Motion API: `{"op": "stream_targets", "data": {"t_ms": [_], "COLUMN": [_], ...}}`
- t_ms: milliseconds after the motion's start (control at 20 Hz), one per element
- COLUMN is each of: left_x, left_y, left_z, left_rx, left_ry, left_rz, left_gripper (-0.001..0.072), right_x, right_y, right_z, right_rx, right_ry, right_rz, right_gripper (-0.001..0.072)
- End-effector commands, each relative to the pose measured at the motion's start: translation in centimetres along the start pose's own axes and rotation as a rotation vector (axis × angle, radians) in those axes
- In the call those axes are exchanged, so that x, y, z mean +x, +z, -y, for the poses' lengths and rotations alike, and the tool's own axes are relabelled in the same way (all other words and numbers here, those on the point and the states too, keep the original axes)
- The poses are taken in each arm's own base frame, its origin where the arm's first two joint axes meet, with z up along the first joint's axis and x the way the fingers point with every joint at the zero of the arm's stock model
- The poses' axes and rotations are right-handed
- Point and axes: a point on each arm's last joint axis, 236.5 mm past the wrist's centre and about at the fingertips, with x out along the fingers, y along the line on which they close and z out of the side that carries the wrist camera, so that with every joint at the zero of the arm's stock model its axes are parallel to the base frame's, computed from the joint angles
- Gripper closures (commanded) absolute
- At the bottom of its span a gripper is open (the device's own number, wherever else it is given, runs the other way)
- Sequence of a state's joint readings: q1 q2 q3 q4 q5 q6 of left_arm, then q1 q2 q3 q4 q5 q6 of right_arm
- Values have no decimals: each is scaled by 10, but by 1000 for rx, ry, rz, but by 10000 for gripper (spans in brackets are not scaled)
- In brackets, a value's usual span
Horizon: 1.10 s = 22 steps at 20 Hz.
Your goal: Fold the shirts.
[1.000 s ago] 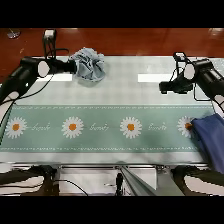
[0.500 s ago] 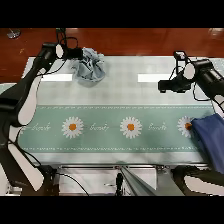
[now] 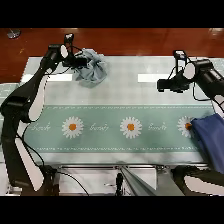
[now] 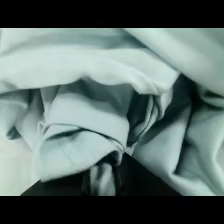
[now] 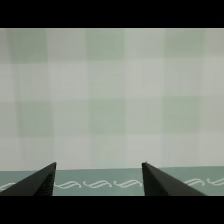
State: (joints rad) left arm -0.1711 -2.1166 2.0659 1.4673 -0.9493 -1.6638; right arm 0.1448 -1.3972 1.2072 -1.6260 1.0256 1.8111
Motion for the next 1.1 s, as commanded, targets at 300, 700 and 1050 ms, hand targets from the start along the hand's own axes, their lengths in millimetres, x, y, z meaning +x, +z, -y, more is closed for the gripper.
{"op": "stream_targets", "data": {"t_ms": [300, 700, 1050], "left_x": [-261, -486, -504], "left_y": [92, 67, -26], "left_z": [82, 122, 168], "left_rx": [125, 247, 249], "left_ry": [-236, -312, -519], "left_rz": [368, 654, 618], "left_gripper": [673, 673, 673], "right_x": [-80, -194, -244], "right_y": [25, 11, -1], "right_z": [15, 21, 26], "right_rx": [-42, -19, -7], "right_ry": [-33, 18, 38], "right_rz": [198, 389, 498], "right_gripper": [90, 91, 91]}}
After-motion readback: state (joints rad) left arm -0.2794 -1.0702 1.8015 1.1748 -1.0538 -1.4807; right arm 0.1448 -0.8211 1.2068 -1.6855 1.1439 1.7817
